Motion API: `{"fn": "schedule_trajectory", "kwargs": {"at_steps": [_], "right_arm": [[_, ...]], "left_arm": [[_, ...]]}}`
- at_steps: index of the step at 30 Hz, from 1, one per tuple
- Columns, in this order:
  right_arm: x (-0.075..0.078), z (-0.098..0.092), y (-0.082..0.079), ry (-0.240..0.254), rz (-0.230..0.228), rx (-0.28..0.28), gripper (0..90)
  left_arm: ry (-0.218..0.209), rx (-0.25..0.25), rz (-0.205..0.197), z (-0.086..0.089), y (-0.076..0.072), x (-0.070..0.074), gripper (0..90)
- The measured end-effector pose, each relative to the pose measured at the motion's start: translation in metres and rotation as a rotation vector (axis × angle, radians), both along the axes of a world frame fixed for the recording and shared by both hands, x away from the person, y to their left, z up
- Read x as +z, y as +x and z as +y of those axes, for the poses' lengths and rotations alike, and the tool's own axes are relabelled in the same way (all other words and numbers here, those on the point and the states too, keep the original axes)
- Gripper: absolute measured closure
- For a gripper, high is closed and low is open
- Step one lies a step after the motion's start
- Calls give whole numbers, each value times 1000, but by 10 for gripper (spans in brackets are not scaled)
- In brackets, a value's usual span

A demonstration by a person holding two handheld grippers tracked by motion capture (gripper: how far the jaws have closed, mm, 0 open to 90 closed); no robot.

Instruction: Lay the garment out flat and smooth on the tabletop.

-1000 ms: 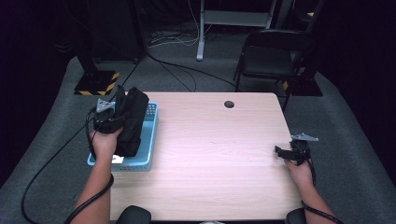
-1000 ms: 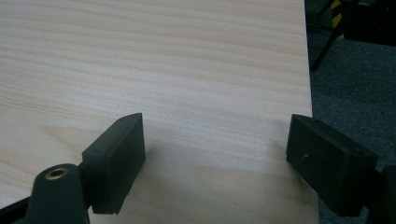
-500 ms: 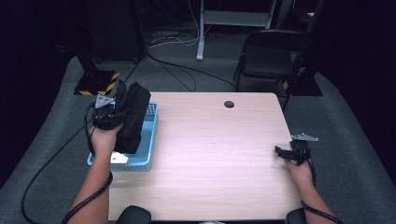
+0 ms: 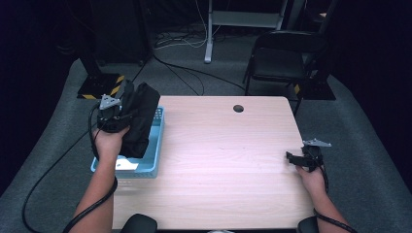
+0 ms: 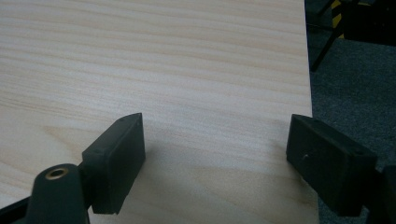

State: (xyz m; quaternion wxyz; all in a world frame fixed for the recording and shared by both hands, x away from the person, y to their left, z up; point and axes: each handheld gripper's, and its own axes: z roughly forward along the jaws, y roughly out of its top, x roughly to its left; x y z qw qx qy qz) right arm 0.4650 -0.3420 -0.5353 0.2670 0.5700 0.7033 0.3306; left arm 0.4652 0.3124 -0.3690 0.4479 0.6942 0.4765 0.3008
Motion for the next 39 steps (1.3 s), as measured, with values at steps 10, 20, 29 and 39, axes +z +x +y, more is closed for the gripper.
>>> {"fn": "schedule_trajectory", "kwargs": {"at_steps": [10,20,29,39], "right_arm": [[0,0,0,0,0,0,185],[0,0,0,0,0,-3,185],[0,1,-1,1,0,-4,185],[0,1,0,0,0,-4,185]], "left_arm": [[1,-43,-9,-14,2,6,729],[1,-76,-15,-28,5,10,729],[8,-110,-29,-42,2,18,730],[23,-148,-39,-59,1,25,731]]}}
